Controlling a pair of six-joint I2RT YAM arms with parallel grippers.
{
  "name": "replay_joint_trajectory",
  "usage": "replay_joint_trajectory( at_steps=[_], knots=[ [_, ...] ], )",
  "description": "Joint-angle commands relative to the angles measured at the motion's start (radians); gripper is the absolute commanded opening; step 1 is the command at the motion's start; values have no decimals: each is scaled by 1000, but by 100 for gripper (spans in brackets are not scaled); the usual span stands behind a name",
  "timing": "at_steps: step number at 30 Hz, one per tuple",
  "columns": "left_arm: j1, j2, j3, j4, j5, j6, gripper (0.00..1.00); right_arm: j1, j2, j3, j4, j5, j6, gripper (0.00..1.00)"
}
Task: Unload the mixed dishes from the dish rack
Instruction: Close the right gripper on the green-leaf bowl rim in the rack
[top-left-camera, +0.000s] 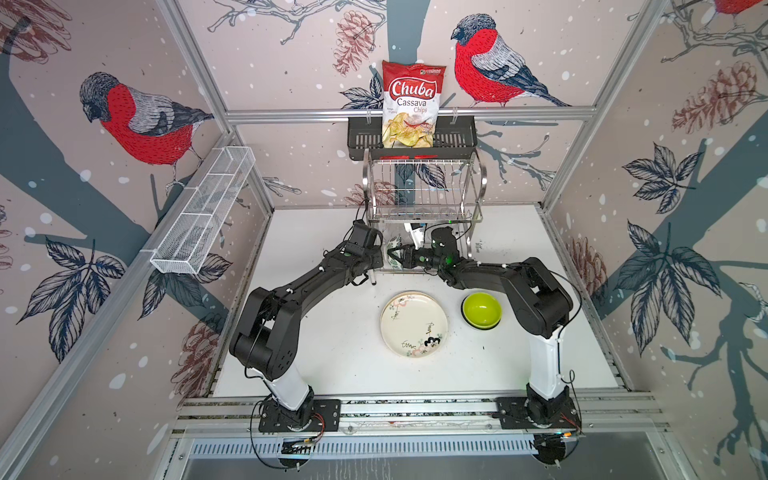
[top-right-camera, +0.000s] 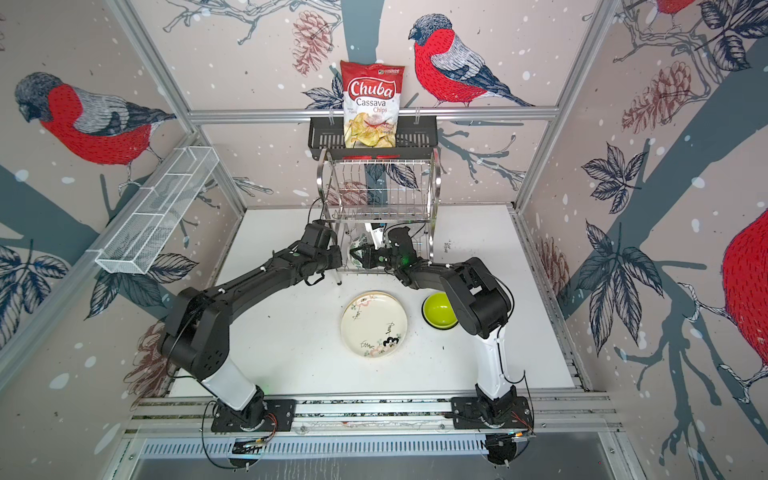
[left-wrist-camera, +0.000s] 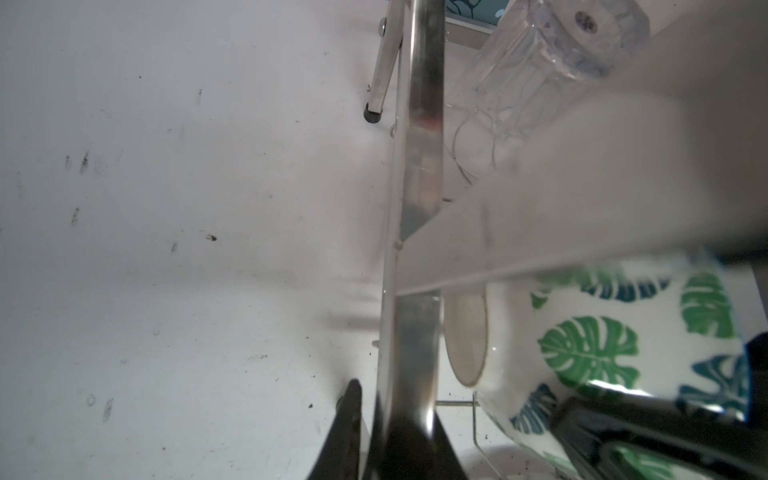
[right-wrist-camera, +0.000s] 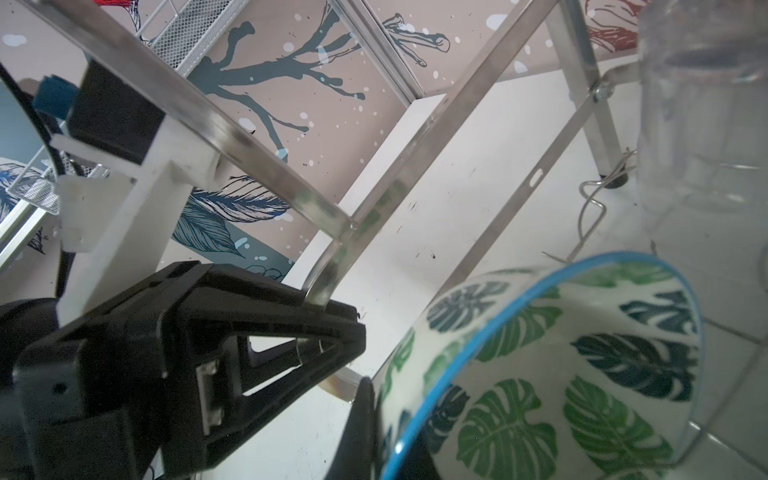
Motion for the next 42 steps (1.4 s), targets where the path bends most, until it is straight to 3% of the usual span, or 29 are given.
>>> replay_joint_trajectory(
  at_steps=[1,28,36,42],
  knots=[
    [1,-22,-2,-27,-5,-17,10,-16,14,-20,51,17,66,0],
    [1,-3,-7,-18,56,-35,10,-82,71,-114,739,-245,563,0],
    [0,-29,-16,-5,77,-45,10,-77,25,-146,724,-245,550,0],
    [-17,-50,-28,4,68,-55,14,-48,-34,-167,575,-226,439,0]
  ],
)
